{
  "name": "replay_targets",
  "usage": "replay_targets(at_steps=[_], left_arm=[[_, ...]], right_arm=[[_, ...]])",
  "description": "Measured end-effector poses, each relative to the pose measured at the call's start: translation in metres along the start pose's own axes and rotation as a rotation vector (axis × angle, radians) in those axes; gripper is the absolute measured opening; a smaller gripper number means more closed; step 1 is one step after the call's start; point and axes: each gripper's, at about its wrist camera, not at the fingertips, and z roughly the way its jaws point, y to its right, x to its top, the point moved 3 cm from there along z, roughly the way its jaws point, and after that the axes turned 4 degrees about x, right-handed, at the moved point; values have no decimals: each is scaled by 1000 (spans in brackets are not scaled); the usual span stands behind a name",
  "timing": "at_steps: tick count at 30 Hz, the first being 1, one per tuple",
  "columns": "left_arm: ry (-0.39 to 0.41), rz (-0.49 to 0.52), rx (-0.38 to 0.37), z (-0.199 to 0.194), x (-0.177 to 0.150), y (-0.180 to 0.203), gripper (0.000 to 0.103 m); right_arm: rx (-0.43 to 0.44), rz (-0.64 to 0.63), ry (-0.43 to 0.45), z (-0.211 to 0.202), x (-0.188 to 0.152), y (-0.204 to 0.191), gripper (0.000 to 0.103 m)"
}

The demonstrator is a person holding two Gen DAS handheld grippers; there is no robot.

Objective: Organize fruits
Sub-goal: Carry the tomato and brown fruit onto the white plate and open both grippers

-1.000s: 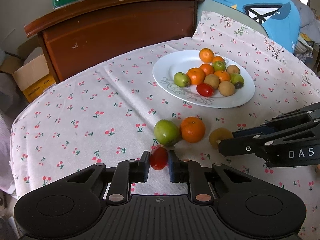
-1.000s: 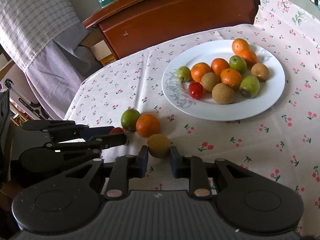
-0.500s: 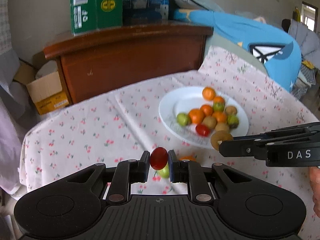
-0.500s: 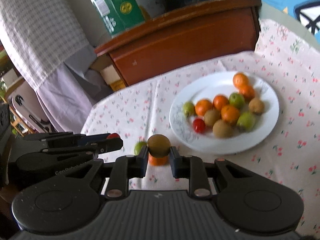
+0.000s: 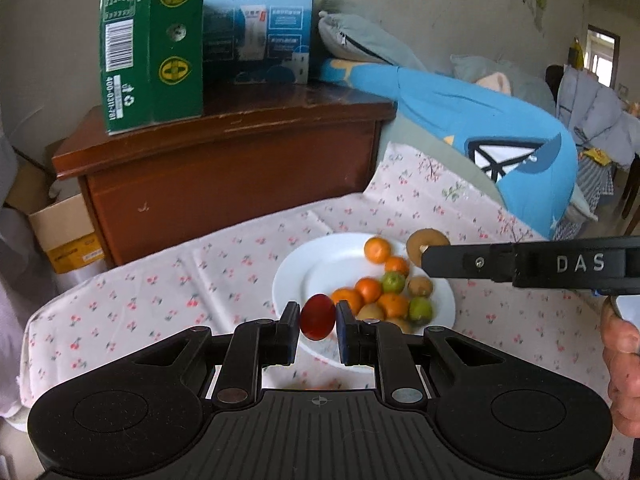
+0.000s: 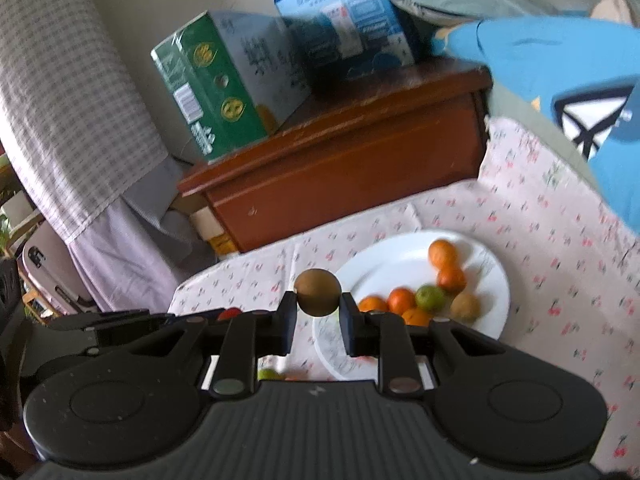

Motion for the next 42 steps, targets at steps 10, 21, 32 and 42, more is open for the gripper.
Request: replay_targets(at_steps=[10,21,32,42], left_arm=[[11,-47,-8,29,20,-2,17],[-34,-50,-18,74,20,3,17],[-80,-88,-26,115,16,2,17],[-52,-118,-7,107,23,2,48]], right_arm=[[-32,93,20,9,21,32,23],[-75,136,-18,41,24,59,23],[-116,140,-69,69,16,74,23],[-130,183,-67,75,15,83,26]])
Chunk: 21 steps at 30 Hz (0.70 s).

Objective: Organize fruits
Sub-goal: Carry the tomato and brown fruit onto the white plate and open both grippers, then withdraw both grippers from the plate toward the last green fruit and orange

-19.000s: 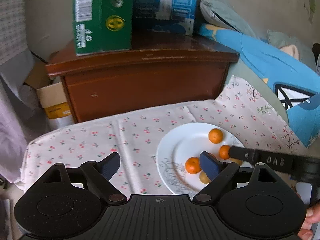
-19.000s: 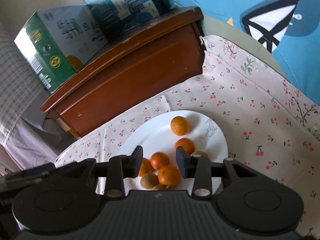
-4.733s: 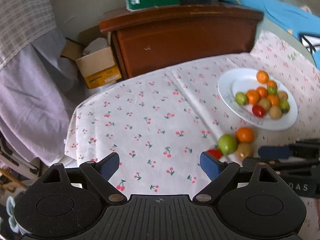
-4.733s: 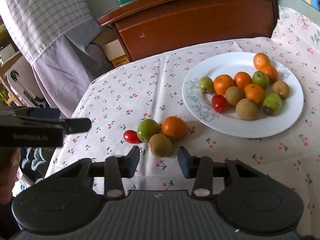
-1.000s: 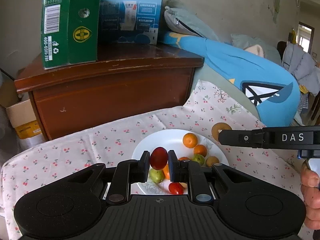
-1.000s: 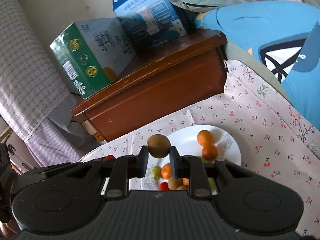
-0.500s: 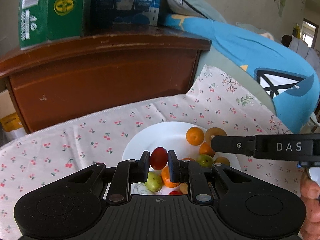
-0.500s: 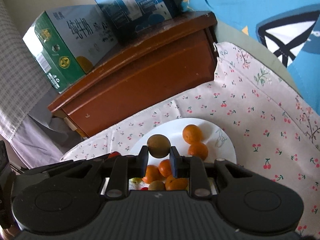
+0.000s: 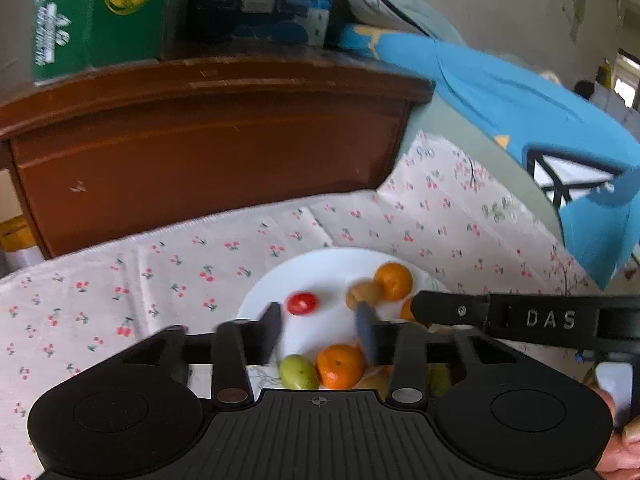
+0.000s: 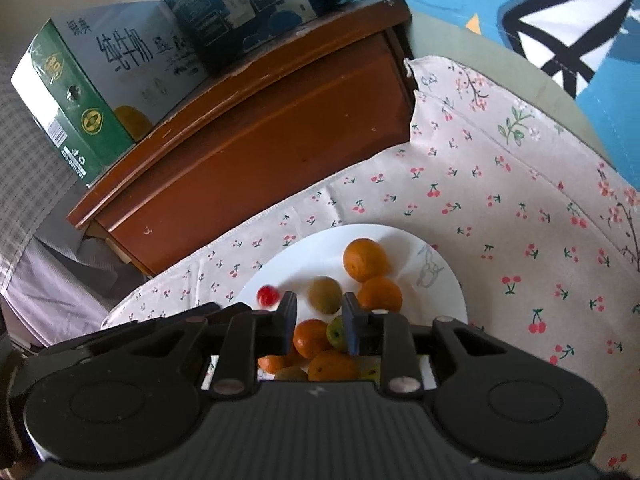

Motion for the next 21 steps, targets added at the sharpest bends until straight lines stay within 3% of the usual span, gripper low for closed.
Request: replay_targets(at_steps=[5,7,12,21], left_arm=[[28,6,41,-21,8,-2,75],[35,-1,68,-30,10,-5,80],[37,-25,110,-52,13,-15,88],[13,-45,170,-88,-3,-34,89]], right_arm=[[7,-1,20,-8,4,-4,26],[9,-10,26,-11,4,-7,26],[23,-46,28,-19,0,-19,29],[58,-111,25,-37,-18,-43,33]])
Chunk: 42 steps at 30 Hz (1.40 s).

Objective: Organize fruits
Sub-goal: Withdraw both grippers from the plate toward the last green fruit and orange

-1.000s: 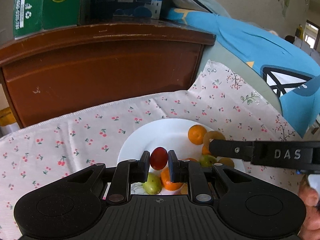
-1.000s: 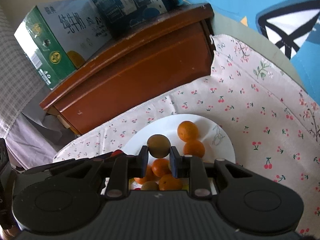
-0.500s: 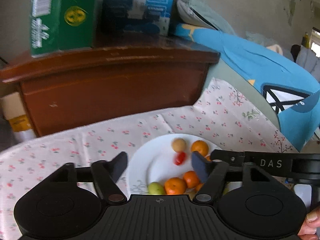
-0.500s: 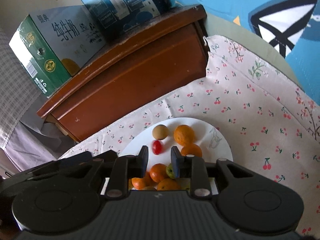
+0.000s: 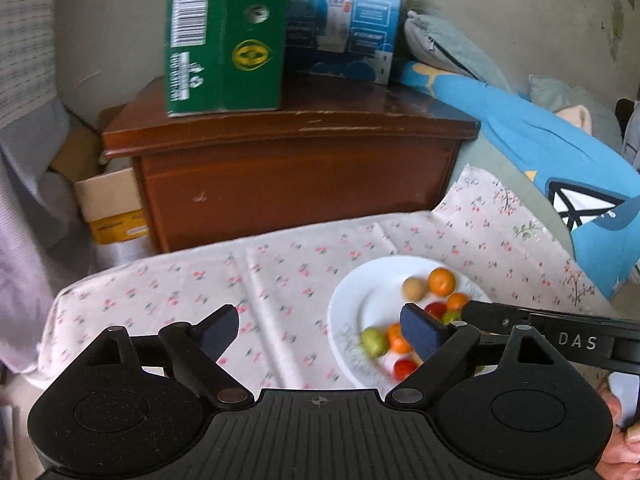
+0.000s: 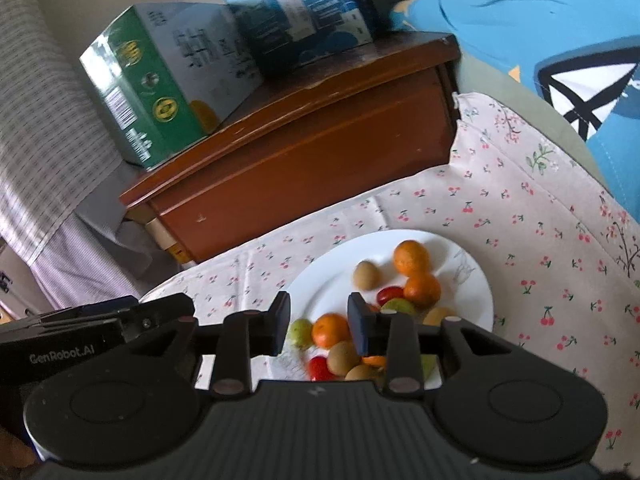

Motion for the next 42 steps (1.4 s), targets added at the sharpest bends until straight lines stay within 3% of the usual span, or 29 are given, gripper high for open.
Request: replay_targets(at_steps=[14,23,42], left_arm=[[-68,-49,85,-20,-24,-25,90],[-103,-15,116,-28,-39,-26,90],[-189,10,163,-24,-66,-37,91]], right_arm=[[43,-38,-66,-17,-49,-28,35],[45,-58,-109,-19,-76,-38,36],[30,-136,-171,-2,-103,-49,39]])
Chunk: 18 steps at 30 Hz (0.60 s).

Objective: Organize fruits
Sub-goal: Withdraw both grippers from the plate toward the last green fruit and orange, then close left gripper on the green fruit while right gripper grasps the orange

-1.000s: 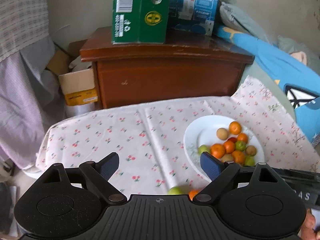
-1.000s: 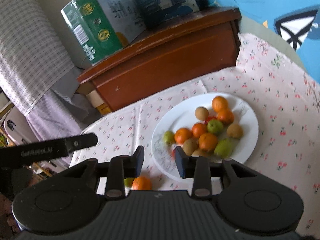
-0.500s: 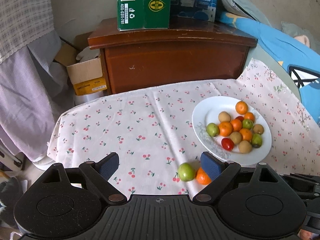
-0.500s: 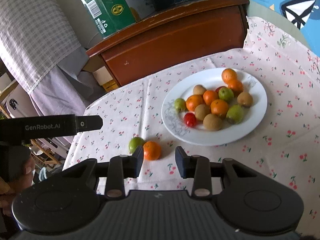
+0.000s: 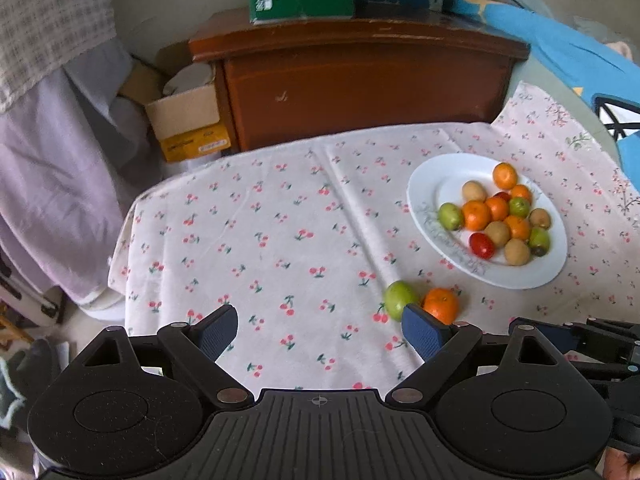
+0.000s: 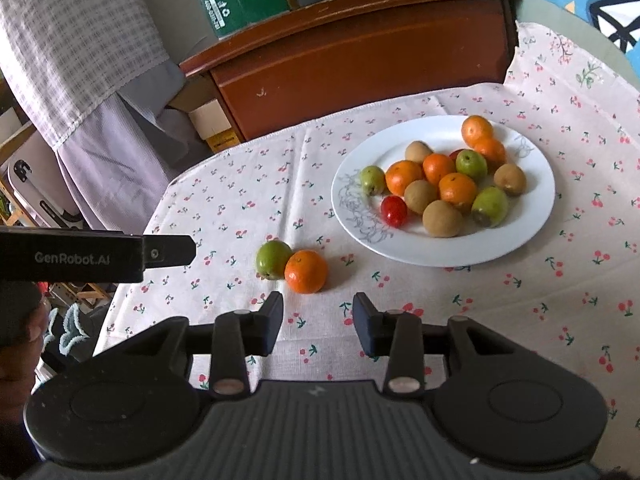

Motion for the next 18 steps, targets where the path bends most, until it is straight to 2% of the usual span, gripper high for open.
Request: replay_targets(at_steps=[8,14,18], left_arm=[[-44,-58,31,11,-5,-15,91],[-56,-115,29,16,-5,-26,91],[-58,-118,22,18,-6,-26,91]], right_arm=[[-3,-7,-5,10,-2,0,43],[-6,-19,-2,23,0,0,44],[-11,-45,1,31,2,-3,44]])
